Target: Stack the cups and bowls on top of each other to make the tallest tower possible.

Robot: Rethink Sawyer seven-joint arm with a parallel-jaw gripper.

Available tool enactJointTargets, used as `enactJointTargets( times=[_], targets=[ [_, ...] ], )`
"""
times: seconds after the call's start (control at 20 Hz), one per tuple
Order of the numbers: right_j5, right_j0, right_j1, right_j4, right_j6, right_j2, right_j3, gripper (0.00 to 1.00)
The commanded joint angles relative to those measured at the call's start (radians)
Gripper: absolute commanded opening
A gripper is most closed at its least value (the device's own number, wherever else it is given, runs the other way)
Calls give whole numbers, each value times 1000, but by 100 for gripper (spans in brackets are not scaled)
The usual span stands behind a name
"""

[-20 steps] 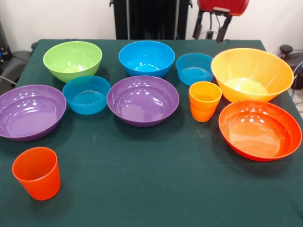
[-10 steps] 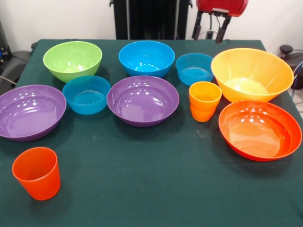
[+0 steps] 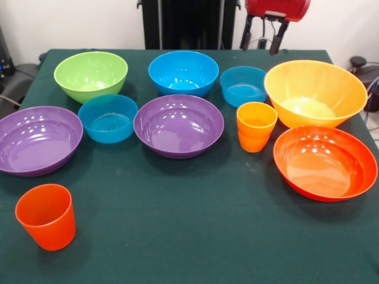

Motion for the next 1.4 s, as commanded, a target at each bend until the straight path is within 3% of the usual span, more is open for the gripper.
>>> enactJointTargets(
  times=[0.05,1.4],
  targets=[
    [50,-34,48,-14,53,121,-52,100],
    [50,-51,47,-32,49,131,-55,100]
  ],
)
